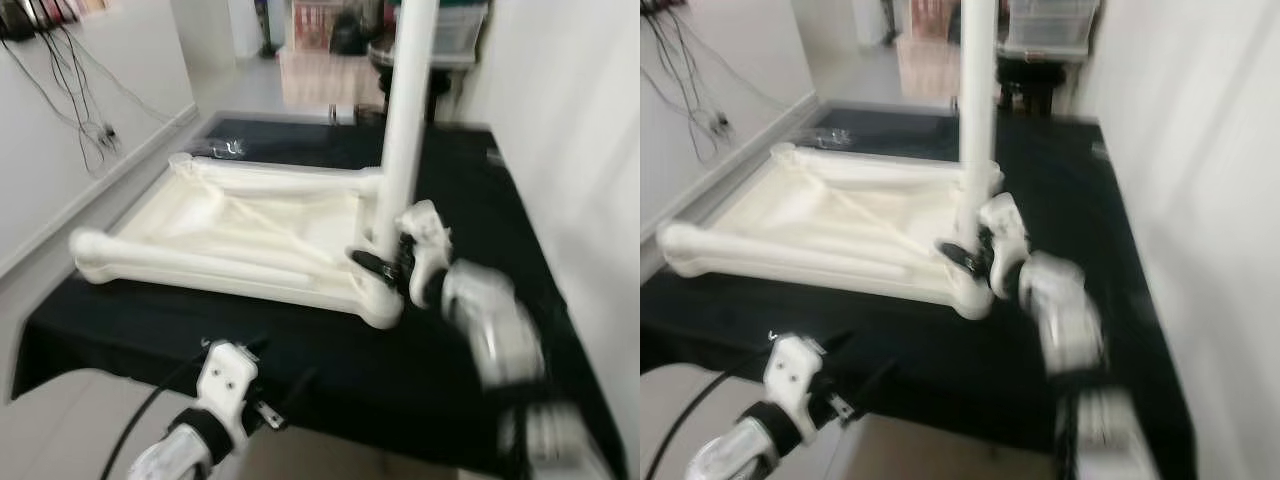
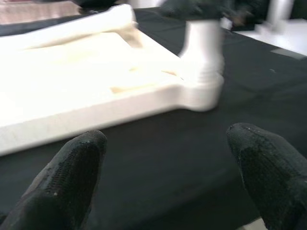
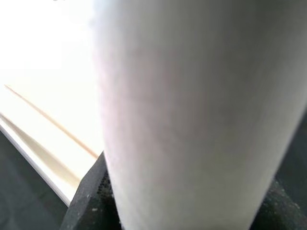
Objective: Building children table
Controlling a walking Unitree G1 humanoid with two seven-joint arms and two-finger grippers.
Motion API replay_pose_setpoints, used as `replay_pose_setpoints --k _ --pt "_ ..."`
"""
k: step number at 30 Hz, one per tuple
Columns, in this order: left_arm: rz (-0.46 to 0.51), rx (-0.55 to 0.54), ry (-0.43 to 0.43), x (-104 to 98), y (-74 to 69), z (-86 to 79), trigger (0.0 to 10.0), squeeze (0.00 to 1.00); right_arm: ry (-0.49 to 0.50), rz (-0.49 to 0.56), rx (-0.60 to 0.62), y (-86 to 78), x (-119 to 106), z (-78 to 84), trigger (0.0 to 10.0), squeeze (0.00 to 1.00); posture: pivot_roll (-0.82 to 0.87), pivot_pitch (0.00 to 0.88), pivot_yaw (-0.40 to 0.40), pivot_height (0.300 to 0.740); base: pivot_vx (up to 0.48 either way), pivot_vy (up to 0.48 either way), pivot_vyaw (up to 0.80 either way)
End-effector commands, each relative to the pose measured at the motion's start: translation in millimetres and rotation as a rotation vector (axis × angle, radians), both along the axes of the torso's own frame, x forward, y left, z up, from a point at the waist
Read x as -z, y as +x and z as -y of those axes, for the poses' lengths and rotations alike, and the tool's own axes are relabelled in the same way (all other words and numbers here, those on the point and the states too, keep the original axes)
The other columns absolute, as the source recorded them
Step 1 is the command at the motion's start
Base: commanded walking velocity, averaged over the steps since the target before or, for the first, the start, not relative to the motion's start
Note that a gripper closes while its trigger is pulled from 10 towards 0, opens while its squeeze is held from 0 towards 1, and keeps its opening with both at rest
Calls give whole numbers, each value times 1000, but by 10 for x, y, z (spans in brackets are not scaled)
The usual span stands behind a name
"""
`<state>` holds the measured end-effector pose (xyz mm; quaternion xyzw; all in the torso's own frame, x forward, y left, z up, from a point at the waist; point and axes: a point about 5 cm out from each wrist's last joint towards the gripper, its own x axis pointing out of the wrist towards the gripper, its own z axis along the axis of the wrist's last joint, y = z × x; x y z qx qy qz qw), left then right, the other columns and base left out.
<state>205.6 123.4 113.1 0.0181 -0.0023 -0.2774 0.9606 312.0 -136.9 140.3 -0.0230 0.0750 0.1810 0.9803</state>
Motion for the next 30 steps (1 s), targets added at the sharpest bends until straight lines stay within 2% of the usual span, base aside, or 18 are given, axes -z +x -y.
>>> replay_pose_setpoints --k 1,2,3,6,7,10,11,14,16,18,19,21,22,23,26,27,28,30 --pt "3 -12 14 26 1 -37 10000 0 -57 -245 140 -260 453 80 0 0 11 39 16 740 0 0 0" --pt "5 -8 16 34 15 -32 10000 0 -82 -248 176 -330 477 63 0 0 -5 16 26 740 0 0 0" --pt "5 -8 16 34 15 -32 10000 0 -82 -248 176 -330 477 63 0 0 -5 16 26 740 0 0 0" --pt "3 3 19 48 47 -19 10000 0 -123 -227 119 -259 481 22 0 0 22 10 15 740 0 0 0" --pt "0 6 24 57 58 -20 10000 0 -121 -224 92 -185 459 5 10000 0 26 5 20 740 0 0 0" --pt "-3 1 29 69 72 -29 10000 0 -94 -213 35 -100 404 -44 10000 0 29 0 24 740 0 0 0" --pt "-3 -4 34 74 78 -31 10000 0 -60 -208 -64 -79 338 -108 10000 1000 30 0 25 740 0 0 0" --pt "-3 -7 37 78 83 -31 10000 0 -38 -206 -132 -79 292 -153 10000 1000 30 0 26 740 0 0 0" --pt "-2 -9 53 82 84 -22 10000 0 21 -118 -264 -12 60 -183 10000 1000 25 0 31 740 0 0 0" --pt "-2 -9 53 82 84 -22 10000 0 21 -118 -264 -12 60 -183 10000 1000 25 0 31 740 0 0 0" --pt "-8 -8 53 83 74 -17 10000 0 32 -64 -341 31 -60 -158 10000 1000 23 0 33 740 0 0 0" --pt "-8 -8 53 83 74 -17 10000 0 32 -64 -341 31 -60 -158 10000 1000 23 0 33 740 0 0 0" --pt "-2 -19 70 81 70 -21 10000 0 38 -39 -440 68 -145 -127 10000 0 24 0 32 740 0 0 0" --pt "3 -29 96 84 74 -17 10000 0 64 -28 -531 108 -222 -96 10000 0 37 0 21 740 0 0 0" --pt "3 -29 96 84 74 -17 10000 0 64 -28 -531 108 -222 -96 10000 0 37 0 21 740 0 0 0" --pt "11 -54 113 87 86 -15 10000 0 82 -13 -612 155 -286 -73 10000 0 49 0 13 740 0 0 0" --pt "11 -54 113 87 86 -15 10000 0 82 -13 -612 155 -286 -73 10000 0 49 0 13 740 0 0 0" --pt "52 -81 128 66 103 5 10000 0 76 -20 -742 235 -332 -86 10000 0 54 0 12 740 0 0 0"
